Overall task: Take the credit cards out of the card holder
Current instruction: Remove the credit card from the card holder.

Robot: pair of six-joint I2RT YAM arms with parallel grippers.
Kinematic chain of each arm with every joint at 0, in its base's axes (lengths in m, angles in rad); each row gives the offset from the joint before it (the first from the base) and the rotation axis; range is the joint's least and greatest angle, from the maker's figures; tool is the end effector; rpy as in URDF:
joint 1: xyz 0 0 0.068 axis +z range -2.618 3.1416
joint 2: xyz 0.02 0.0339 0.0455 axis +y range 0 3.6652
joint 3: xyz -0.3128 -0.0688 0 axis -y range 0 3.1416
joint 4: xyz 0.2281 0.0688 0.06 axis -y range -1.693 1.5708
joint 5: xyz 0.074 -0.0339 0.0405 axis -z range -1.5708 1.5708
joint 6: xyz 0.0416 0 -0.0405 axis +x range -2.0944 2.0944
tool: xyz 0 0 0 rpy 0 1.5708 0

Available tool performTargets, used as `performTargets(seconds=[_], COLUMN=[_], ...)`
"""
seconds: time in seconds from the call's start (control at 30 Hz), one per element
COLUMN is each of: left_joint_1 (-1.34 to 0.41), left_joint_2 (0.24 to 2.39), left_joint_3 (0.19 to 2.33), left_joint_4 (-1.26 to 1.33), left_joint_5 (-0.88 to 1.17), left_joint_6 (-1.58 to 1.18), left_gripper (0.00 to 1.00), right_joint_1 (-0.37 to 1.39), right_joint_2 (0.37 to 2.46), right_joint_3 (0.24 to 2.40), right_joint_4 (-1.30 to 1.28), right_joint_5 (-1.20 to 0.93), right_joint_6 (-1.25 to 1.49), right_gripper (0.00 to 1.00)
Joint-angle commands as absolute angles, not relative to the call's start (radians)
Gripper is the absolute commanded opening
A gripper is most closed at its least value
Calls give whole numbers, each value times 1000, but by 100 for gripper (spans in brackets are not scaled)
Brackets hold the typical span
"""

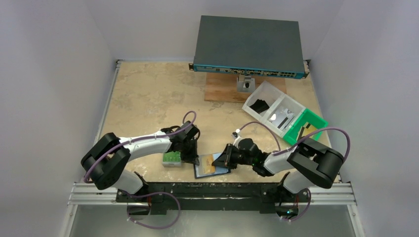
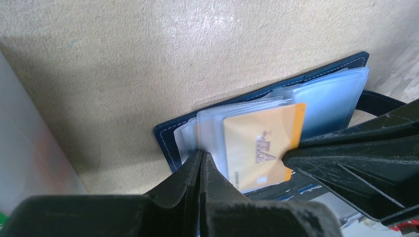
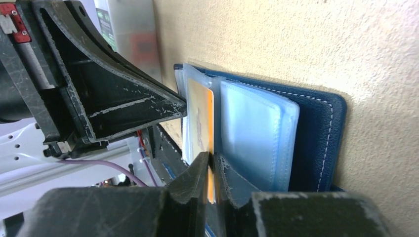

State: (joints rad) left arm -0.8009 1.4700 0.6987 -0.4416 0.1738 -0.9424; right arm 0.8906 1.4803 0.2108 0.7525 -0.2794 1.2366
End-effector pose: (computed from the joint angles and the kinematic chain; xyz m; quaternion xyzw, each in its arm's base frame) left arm 0.1578 -0.1731 0.2010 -0.0539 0.9790 -0.1907 0.0487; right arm 0.1268 0.1750 0.1687 0.0784 0.8552 0.4937 0.1367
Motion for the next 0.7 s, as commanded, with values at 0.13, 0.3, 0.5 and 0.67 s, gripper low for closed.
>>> performTargets(seconds=[0.13, 0.3, 0.5, 0.67], left_joint_1=[-800, -800, -799, -800], left_joint_2=[1531, 1533, 1535, 1534], left_joint_3=[673, 676, 676, 675], left_joint_4=[-513, -517, -517, -519], left_joint_5=[78, 78, 76, 76], left_joint_6=[-908, -907, -907, -908], left_gripper=[0, 0, 0, 0], right_joint_1=[886, 884, 873, 865], right_joint_2=[1575, 1624, 1684, 1709], right_joint_3=[230, 191, 132, 116], right_joint_4=[868, 983, 1161, 1219], right_joint_5=[-318, -322, -331, -337], right_joint_6=[1237, 1286, 1352, 1367], right_gripper=[21, 22, 20, 19])
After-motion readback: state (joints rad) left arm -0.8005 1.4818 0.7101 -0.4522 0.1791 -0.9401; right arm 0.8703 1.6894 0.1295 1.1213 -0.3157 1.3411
